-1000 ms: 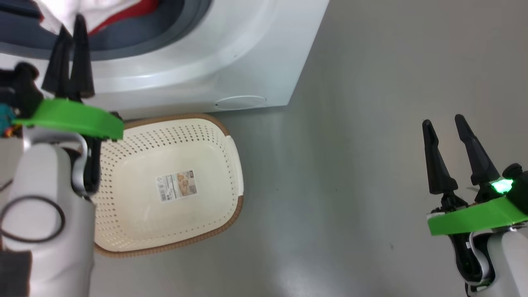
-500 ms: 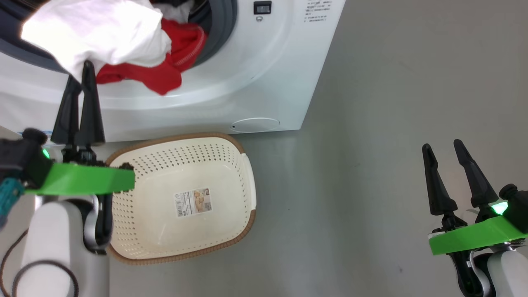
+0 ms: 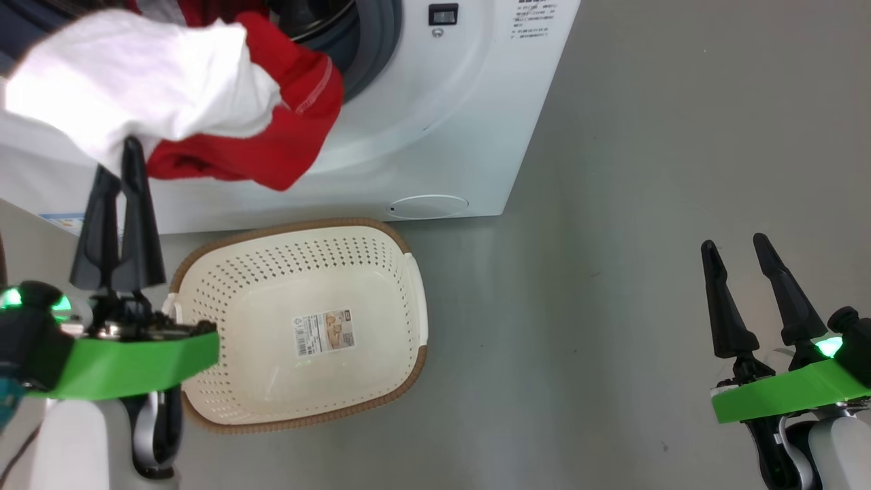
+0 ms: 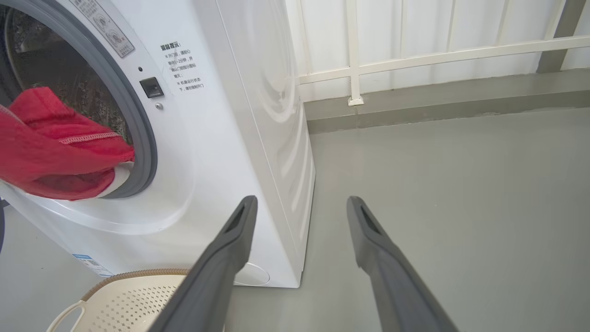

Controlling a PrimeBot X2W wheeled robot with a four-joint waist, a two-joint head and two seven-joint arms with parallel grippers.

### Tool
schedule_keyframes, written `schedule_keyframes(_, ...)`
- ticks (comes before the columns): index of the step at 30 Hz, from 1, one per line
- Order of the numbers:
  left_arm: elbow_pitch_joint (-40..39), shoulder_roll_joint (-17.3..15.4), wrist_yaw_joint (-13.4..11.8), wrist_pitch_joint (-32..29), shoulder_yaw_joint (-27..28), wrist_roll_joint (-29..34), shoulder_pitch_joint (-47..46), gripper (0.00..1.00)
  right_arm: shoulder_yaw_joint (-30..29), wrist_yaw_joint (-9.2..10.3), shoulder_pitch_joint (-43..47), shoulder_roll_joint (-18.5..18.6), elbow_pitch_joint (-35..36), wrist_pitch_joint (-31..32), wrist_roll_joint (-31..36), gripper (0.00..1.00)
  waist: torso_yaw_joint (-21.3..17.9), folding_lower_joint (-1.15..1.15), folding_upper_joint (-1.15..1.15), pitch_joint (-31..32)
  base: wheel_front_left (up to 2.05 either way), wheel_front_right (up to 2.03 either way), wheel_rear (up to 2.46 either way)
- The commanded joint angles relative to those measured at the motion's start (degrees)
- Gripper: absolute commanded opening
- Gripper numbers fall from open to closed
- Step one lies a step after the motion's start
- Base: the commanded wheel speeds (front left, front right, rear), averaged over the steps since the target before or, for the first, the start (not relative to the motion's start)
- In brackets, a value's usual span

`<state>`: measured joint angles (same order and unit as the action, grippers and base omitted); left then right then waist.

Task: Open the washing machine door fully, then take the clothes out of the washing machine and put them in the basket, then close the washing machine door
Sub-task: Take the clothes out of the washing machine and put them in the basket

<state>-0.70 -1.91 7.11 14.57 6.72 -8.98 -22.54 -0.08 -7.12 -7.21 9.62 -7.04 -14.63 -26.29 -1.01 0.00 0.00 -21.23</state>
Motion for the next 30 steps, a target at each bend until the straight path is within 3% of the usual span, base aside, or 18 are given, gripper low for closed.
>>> schedule_keyframes(1,-0.9,-1.0,0.2,0.4,1.4,-0.4,1.2,0.0,0.9,-0.36,0.3,0.8,1.6,-0.4,0.6,1.0,0.0,0.0,0.0,-0.3,0.0,0.0,0.0)
schedule_keyframes(14,13.5,-1.0,0.1,0.4,-1.0,-3.3,0.3,0.0,1.5,-0.36,-2.6,0.1,2.4,-0.4,0.6,1.0,-1.2,0.0,0.0,-6.0,0.0,0.0,0.0)
schedule_keyframes(30,30.5,-1.0,0.3,0.4,-0.8,1.2,-5.6,0.0,1.8,-0.36,-6.5,-1.0,3.2,-0.4,0.5,1.0,-3.9,0.0,0.0,-13.8,0.0,0.0,0.0)
